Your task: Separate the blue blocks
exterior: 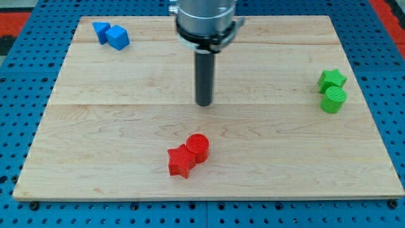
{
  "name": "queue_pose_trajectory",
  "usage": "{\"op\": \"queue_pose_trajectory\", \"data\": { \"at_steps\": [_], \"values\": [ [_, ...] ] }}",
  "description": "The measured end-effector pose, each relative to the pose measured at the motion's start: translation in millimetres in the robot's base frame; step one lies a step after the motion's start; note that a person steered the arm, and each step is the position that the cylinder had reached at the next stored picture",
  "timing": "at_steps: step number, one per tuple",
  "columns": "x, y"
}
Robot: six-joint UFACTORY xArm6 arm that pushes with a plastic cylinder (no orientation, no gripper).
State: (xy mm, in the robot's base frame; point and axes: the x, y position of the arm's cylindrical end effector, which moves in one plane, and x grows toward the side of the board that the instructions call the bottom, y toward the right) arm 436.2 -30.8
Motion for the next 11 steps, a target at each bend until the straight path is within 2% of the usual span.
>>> {"op": "queue_pose_trajectory", "data": {
  "at_steps": [1,2,3,4,5,6,7,8,9,11],
  "values": [
    [-18,-143],
    [-73,-239],
    [-143,-274],
    [-182,-222],
    [-191,-183],
    [-229,-198],
    [-245,-184],
    [-207,-133],
    [-158,-132],
    [-152,-86]
  ]
}}
